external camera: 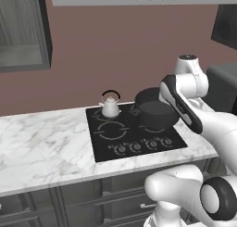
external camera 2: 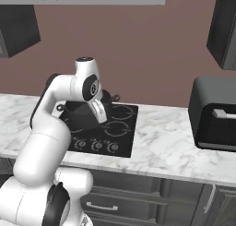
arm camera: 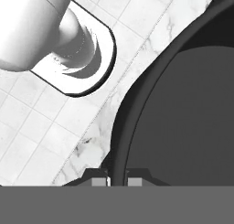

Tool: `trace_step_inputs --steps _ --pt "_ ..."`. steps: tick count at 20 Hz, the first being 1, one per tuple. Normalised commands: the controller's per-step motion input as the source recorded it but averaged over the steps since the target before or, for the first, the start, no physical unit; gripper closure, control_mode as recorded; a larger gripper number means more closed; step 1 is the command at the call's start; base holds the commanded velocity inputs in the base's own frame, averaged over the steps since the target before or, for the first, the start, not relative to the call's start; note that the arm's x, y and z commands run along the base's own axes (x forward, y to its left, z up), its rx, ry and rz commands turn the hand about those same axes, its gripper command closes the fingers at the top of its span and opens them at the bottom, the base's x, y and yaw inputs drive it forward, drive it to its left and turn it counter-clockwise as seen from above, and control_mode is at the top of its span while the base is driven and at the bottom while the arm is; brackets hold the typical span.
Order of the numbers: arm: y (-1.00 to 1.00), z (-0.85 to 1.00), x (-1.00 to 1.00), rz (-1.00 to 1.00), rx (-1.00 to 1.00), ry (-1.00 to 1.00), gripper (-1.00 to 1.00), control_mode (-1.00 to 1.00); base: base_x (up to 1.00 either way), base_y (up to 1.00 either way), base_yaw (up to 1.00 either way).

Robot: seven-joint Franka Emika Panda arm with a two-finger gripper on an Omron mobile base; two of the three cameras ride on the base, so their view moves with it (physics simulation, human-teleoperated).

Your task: Pick the kettle from the cabinet and place it on a stove burner. Then pick the pot from the counter and place it on another stove burner. Finally, turn both burners on.

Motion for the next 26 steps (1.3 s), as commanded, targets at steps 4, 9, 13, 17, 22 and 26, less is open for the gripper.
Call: trace_step_inputs --steps 4,9,13,17,22,26 --pt "-0.11 -0.06 0.35 0.00 0.00 0.00 1.00 -1.00 0.00 0.00 0.00" --pt "-0.04 -0.05 0.38 0.00 0.00 0.00 1.00 -1.00 0.00 0.00 0.00" --pt "-0.10 -0.05 0.33 0.00 0.00 0.00 1.00 -1.00 0.00 0.00 0.00" --pt "-0.13 -0.07 0.36 0.00 0.00 0.00 1.00 -1.00 0.00 0.00 0.00" --pt "-0.13 -0.09 0.35 0.00 0.00 0.00 1.00 -1.00 0.00 0.00 0.00" --pt "-0.18 -0.09 0.33 0.01 0.00 0.00 1.00 -1.00 0.00 0.00 0.00"
